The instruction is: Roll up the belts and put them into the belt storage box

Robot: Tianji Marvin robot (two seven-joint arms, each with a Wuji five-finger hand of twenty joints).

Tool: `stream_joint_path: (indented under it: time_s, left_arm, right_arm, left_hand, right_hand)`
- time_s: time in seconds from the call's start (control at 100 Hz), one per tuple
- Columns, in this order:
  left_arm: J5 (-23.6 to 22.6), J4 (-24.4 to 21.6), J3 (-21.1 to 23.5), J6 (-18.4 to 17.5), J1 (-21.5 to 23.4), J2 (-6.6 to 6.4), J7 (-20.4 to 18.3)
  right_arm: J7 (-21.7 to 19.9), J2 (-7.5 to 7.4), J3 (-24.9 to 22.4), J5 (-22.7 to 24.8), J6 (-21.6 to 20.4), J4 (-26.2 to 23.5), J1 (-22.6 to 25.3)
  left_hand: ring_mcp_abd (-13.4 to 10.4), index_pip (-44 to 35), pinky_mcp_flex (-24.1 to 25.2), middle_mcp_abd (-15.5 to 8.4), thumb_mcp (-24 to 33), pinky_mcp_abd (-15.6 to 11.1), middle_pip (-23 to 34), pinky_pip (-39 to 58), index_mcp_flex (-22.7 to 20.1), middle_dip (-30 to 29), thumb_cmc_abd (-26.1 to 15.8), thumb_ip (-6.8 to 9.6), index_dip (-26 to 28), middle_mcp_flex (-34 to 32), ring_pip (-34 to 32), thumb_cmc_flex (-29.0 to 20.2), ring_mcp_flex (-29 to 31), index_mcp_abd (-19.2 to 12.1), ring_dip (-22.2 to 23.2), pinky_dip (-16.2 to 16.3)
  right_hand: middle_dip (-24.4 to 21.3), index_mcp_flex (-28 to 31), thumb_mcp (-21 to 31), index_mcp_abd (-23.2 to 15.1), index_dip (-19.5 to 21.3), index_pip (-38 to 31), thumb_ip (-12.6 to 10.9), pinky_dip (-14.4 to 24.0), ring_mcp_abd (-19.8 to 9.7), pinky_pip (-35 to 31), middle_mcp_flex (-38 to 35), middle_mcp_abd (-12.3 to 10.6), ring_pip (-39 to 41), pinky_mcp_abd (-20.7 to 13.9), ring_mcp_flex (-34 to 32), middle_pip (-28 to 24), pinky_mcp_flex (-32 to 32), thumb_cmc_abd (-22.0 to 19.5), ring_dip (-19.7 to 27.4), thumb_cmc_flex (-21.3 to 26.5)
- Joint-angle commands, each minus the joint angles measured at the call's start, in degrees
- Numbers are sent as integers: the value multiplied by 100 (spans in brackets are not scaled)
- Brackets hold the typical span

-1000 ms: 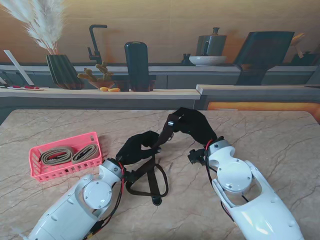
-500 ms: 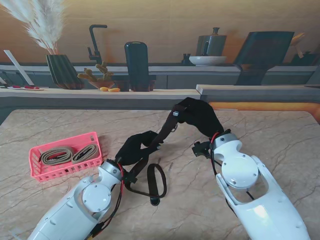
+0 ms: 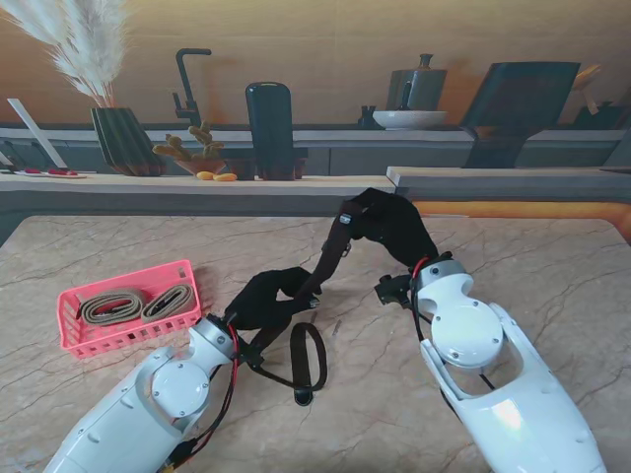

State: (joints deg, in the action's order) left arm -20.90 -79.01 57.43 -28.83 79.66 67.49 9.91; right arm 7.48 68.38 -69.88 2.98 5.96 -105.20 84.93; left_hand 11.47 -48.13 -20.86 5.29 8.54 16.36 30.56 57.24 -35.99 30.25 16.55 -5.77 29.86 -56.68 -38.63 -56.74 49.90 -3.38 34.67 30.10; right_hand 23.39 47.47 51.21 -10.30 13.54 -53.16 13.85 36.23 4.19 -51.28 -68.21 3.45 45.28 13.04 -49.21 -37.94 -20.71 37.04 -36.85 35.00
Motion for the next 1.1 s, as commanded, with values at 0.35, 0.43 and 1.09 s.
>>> stream_joint_path:
  time_s: [0.35,0.43,1.09]
  left_arm:
    - [-268,-45,83,-9,35,-91,-112]
    - [-219,-83,99,28,36,-132,-301]
    - [-393,182,-195,160,-209,-71,-80]
  right_arm:
    - [66,83,137,9,30,253,-124]
    - [53,77,131,37,18,263,-128]
    - [-17,228,488,-1391,336,365,11]
  left_hand:
    - [13,-5,-27,11,1024,76,192,53,-321,18,127,-59,61,-230,-135,-120,167,-52,114,168]
    - [75,231,15,96,874,97,25,24,-276,-105,-234,-59,-30,-181,-20,-289,100,104,57,145]
    - [-6,-46,-333,52,-963,-133,76,186,-75,-527,-1034,211,-194,-518,-171,-1300,542,409,-182,20]
  right_hand:
    - [-72,283,156,-534,106,-681,45,-107,-265,-226,-145,-18,179,-102,-90,-132,30,-276,-107,289]
    - [-75,280,156,-531,106,-685,43,-112,-268,-233,-143,-16,183,-98,-92,-141,27,-283,-108,292]
    - [-103,284,112,-654,135,-672,40,38,-136,-743,-159,25,1472,-242,-628,-346,-196,-265,-561,302]
